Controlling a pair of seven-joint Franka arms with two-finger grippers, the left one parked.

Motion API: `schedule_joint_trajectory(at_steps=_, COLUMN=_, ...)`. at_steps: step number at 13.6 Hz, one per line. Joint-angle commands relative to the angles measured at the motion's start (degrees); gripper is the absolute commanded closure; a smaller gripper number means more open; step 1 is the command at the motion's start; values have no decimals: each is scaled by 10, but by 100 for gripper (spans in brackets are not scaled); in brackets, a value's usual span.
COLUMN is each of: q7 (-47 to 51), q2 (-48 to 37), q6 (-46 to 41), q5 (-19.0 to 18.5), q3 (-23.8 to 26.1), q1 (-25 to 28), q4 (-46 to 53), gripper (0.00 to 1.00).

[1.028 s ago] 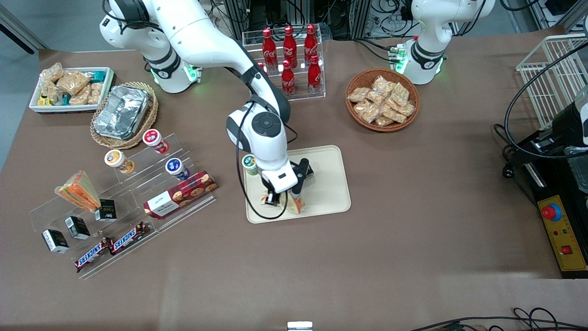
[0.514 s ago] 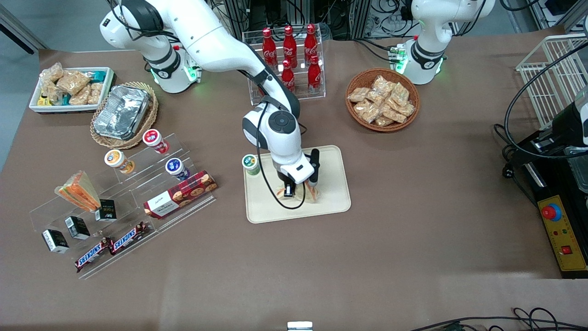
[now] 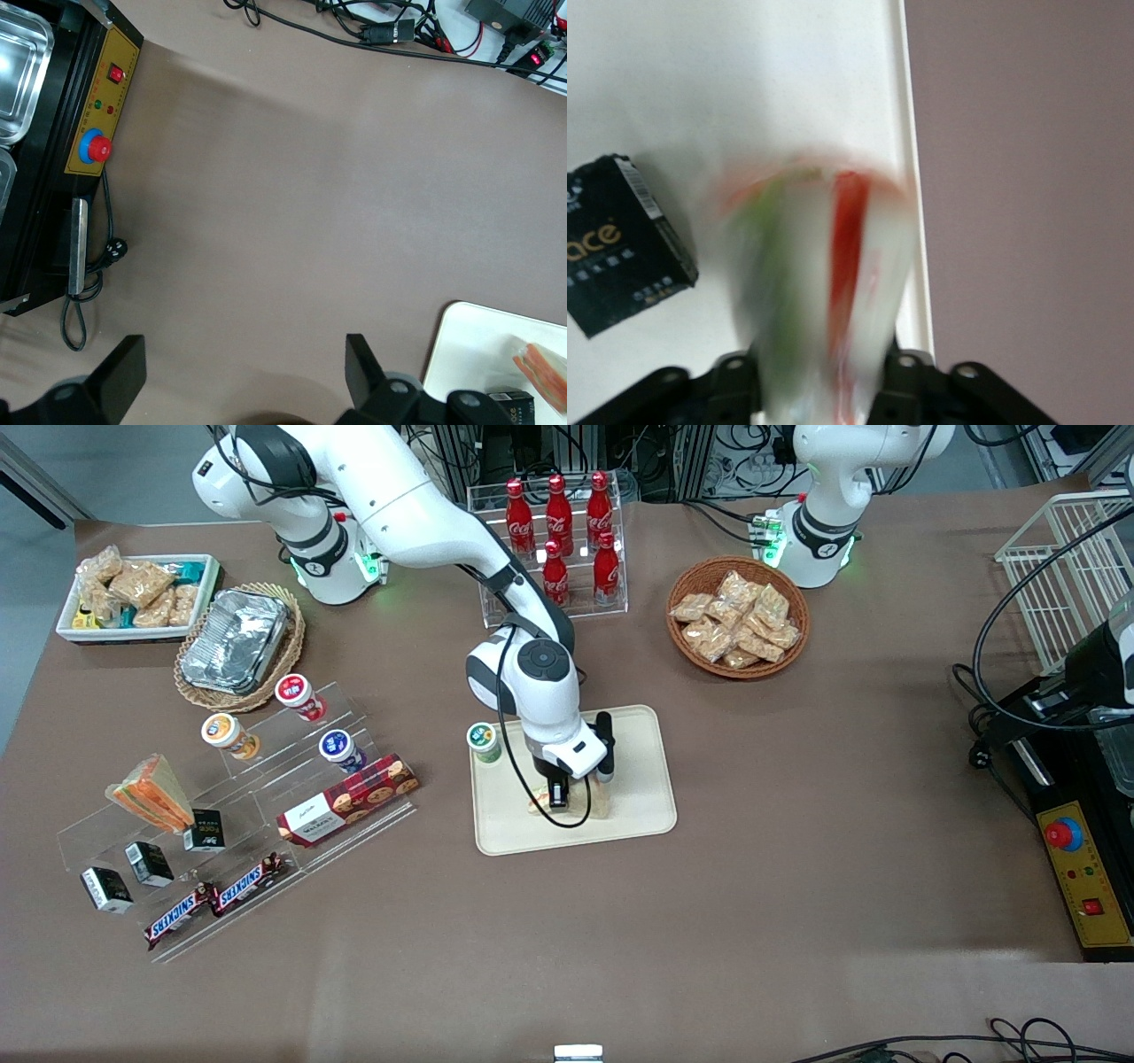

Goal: Place sandwich on tray
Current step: 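Lower the sandwich onto the tray beside the black box and open the gripper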

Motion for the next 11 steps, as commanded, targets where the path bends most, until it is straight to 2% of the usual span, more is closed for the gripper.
schedule_joint_trajectory(at_steps=1, q7=-8, q2=-4, q6=6, q5=-12, q3=0, q1=-5, q4=2, gripper=0)
schedule_joint_trajectory(at_steps=5, q7=-4, q2=-10, q6=1, q5=-9, q3=0, q1=-5, q4=2, gripper=0)
schedule_joint_trajectory(at_steps=7, q7=-4, q2=-24, q6=-31, q5=-5, q3=0, q1=-10, q4=1, gripper=0)
schedule_joint_trajectory(at_steps=9, q7=-3, q2=-68, q6=-119, q5=48, q3=0, q1=-29, q4=0, gripper=0)
schedule_joint_trajectory(at_steps=11, q7=0, q2=-119, q6=-232, q5=88, q3=-32, q1=-38, q4=1, gripper=0)
